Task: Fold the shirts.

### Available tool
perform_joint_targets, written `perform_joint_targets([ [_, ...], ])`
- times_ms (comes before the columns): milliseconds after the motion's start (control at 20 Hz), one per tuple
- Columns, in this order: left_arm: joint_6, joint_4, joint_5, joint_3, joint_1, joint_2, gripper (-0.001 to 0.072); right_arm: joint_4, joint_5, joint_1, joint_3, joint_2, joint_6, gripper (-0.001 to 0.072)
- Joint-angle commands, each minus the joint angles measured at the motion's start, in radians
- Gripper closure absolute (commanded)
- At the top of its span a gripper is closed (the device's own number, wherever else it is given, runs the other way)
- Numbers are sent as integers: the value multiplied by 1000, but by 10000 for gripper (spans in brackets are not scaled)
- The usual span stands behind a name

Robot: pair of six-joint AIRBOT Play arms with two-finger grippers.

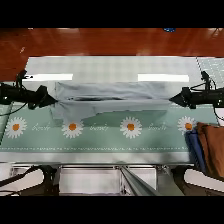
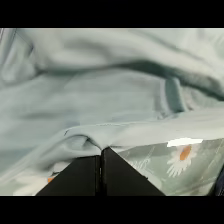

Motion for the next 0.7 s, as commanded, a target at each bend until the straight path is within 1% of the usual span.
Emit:
perform_joint_targets([
  [0,-24,-37,2,197,-33,-175,688,-1,-79,58,125,-94,55,686],
  [300,-79,-38,-3,477,-72,-429,687,27,-138,97,317,-278,77,686],
  [450,-79,-38,-3,564,-86,-516,687,66,-140,97,394,-362,77,686],
  [550,-72,-37,-2,581,-99,-554,687,106,-147,101,425,-411,74,685],
  [600,-71,-37,3,581,-107,-571,669,116,-166,107,434,-431,75,666],
  [650,-72,-37,3,581,-113,-586,535,128,-195,117,436,-448,76,476],
])
